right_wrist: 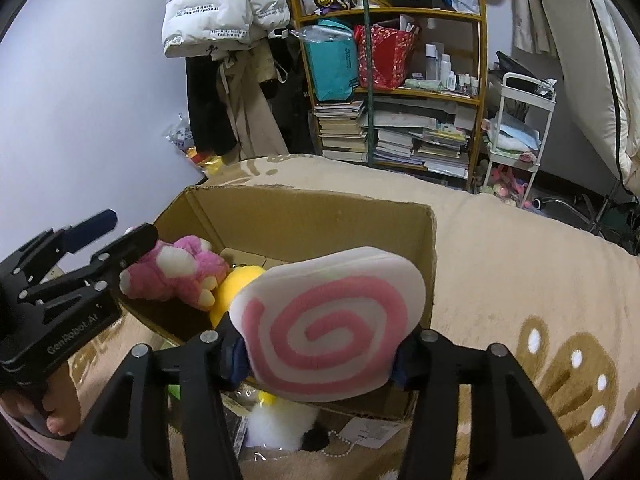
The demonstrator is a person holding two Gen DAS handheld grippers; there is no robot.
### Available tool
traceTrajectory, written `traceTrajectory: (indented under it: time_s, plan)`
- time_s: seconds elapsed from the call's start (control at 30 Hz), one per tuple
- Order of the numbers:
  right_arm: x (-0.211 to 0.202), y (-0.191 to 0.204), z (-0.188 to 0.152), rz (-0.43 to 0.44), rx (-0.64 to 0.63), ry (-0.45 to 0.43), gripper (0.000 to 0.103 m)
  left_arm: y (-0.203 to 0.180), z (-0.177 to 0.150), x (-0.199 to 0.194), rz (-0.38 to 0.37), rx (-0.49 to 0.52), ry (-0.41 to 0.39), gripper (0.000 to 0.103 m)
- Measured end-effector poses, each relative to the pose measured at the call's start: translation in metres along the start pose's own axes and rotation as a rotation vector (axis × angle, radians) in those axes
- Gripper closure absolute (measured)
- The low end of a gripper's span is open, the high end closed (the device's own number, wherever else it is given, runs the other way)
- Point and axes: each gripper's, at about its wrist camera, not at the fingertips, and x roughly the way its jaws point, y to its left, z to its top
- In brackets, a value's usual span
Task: Organize soft objects
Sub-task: 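Carry the pink plush and swirl cushion over the box and release both inside, then lower the left tool toward the green tissue pack and grasp it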
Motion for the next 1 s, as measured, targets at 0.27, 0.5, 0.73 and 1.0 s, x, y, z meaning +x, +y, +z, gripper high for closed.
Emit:
traceTrajectory:
  time_s: [0.27, 0.5, 0.73, 1.0]
  plan:
    - [-0.013, 0.000, -0.005, 0.000, 0.008, -0.042, 0.012, 0.011, -0.002, -0.010, 0.038, -0.013, 0.000, 0.017]
    - [-0.030, 0.003, -0.005, 0.001, 0.030, -0.069, 0.000, 0.026, -0.004, -0.018, 0.036, -0.049, 0.012, 0.009]
    - [-0.050, 0.006, -0.014, 0.004, 0.040, -0.071, 0.000, 0.026, -0.013, -0.030, 0.061, 0.001, 0.013, 0.004]
    - [-0.058, 0.015, -0.031, -0.006, 0.033, -0.039, 0.000, 0.021, -0.024, -0.032, 0.020, 0.002, 0.099, 0.004]
